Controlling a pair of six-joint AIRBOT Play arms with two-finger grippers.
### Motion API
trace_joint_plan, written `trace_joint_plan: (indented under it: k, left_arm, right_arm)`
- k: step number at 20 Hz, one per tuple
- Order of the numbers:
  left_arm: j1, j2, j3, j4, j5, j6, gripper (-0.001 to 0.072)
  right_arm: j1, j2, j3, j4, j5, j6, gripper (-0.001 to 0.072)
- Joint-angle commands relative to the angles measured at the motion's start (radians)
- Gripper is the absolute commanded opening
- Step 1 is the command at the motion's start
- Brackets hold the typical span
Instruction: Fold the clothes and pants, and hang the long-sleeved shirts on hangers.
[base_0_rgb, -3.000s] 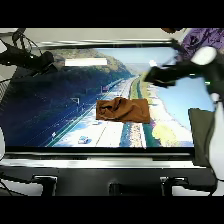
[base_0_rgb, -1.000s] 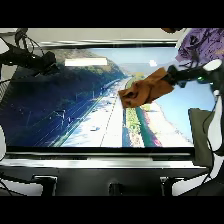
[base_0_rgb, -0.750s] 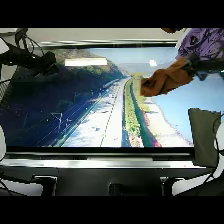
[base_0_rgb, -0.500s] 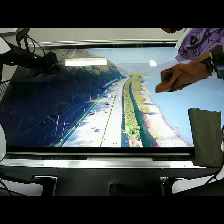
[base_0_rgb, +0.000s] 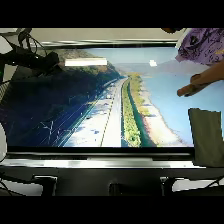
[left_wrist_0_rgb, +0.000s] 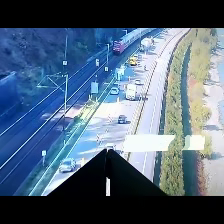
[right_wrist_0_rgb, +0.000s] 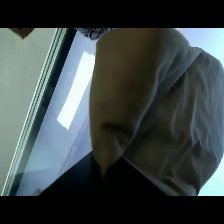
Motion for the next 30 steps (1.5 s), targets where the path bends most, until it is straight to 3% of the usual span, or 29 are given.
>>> trace_joint_plan:
  k: [1, 3, 6, 9, 16, 20, 30]
  left_arm:
    - [0.0, 0.0, 0.0, 0.001, -0.008, -0.004, 0.0014]
    - [0.0, 0.0, 0.0, 0.001, -0.02, -0.004, 0.0014]
    - [0.002, 0.0, 0.0, 0.001, -0.024, -0.004, 0.0014]
    - [0.002, 0.0, 0.0, 0.001, -0.024, -0.004, 0.0014]
    - [0.002, 0.0, 0.0, 0.001, -0.026, -0.004, 0.0014]
    - [0.002, 0.0, 0.0, 0.001, -0.026, -0.004, 0.0014]
    - [0.002, 0.0, 0.0, 0.002, -0.025, -0.004, 0.0014]
  right_arm:
    - [-0.046, 0.024, 0.001, -0.106, 0.014, 0.15, 0.0023]
    - [-0.081, 0.028, 0.001, -0.122, 0.091, 0.205, 0.0022]
    - [-0.126, 0.039, 0.0, -0.17, 0.237, 0.204, 0.0022]
    - [-0.131, 0.063, -0.002, -0.293, 0.367, 0.159, 0.0021]
    - [-0.131, 0.078, -0.011, -0.411, 0.532, 0.109, 0.0024]
    - [-0.131, 0.136, -0.119, -0.467, 0.523, 0.082, 0.0024]
    - [-0.22, 0.439, -0.807, -0.492, 0.298, 0.077, 0.0024]
